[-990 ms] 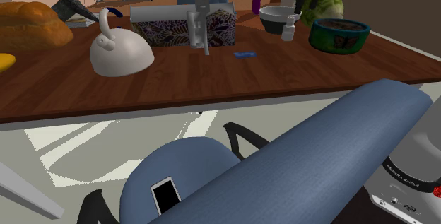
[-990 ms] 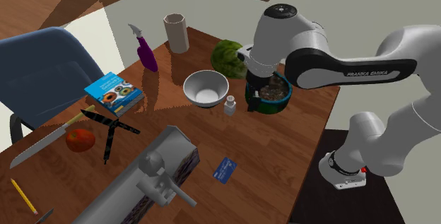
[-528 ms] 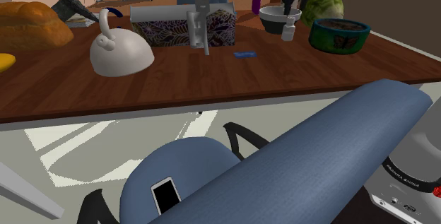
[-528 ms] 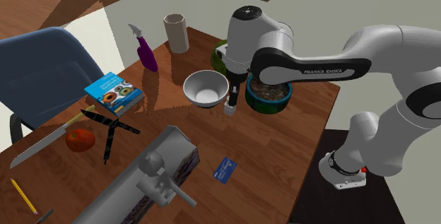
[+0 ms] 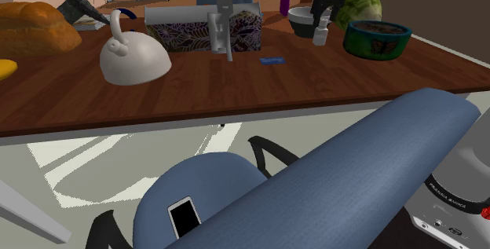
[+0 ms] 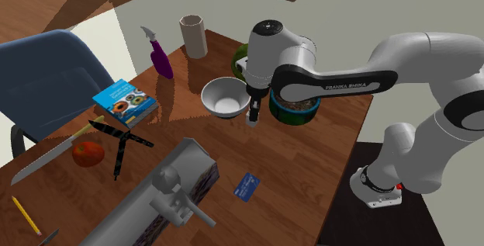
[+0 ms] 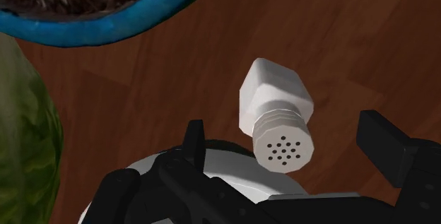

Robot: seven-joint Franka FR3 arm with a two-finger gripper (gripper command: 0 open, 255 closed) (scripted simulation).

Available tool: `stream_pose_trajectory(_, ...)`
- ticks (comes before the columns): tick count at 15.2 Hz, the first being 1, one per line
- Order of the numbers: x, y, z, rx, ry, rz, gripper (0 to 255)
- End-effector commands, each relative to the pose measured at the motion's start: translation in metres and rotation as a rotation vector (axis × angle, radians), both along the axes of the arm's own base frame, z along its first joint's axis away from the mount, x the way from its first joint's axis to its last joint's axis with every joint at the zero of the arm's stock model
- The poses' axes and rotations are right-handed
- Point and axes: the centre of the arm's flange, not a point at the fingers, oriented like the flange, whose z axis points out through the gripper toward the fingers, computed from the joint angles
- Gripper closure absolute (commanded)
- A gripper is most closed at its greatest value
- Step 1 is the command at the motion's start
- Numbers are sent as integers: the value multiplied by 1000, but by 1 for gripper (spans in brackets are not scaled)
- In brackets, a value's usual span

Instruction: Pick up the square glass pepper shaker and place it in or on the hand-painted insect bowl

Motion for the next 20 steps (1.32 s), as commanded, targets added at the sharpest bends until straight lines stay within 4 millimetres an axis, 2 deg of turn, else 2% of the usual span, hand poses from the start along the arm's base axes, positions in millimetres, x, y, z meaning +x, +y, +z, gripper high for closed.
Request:
stream_pose_trajectory(1, 0, 0, -1, 0, 0, 0, 0)
stream_pose_trajectory(5, 0, 0, -1, 0, 0, 0, 0)
stream_pose_trajectory(6, 0, 0, -1, 0, 0, 0, 255)
stream_pose_trajectory(15, 0, 0, -1, 0, 0, 0, 255)
stream_pose_trajectory(20, 0, 0, 26, 0, 0, 0, 255)
